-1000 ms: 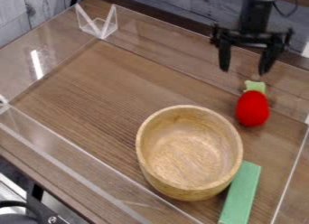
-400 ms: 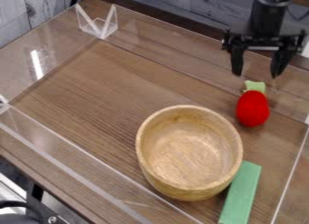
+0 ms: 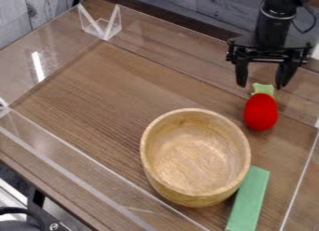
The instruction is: Move the red object to the right side of the table
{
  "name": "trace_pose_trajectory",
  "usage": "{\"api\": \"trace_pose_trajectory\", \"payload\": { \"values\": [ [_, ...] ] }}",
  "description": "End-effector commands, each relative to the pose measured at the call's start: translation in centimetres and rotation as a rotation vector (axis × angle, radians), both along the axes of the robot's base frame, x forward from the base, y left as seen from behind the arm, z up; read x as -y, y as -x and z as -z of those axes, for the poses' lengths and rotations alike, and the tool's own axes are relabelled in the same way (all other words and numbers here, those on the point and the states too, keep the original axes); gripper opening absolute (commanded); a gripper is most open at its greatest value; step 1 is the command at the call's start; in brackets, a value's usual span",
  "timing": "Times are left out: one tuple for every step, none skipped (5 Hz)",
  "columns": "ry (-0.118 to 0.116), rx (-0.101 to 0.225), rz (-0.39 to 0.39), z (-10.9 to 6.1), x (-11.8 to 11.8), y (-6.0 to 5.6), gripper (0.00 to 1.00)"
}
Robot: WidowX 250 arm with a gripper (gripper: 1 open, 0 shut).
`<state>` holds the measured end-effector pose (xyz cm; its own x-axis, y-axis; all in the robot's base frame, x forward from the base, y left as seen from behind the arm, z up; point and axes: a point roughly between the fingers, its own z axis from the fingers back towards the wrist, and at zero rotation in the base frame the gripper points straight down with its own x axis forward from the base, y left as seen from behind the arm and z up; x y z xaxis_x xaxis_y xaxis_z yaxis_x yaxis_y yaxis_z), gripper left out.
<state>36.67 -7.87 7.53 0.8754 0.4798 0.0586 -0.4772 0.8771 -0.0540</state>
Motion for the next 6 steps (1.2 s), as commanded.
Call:
{"api": "trace_pose_trajectory", "payload": {
  "values": [
    [0.002, 0.046, -0.039, -1.7, 0.4, -0.6, 1.0],
    [-0.001, 0.049, -0.114, -1.6, -0.8, -0.9, 1.0],
    [-0.004, 0.052, -0.188, -1.6, -1.9, -1.0, 1.0],
    [-0.006, 0.056, -0.217, -2.3, -2.4, -0.8, 1.0],
    [-0.007, 0.06, -0.245, -3.0, -2.7, -0.8, 1.0],
    [-0.005, 0.066, -0.218, -3.4, -4.1, -0.1, 1.0]
  ]
}}
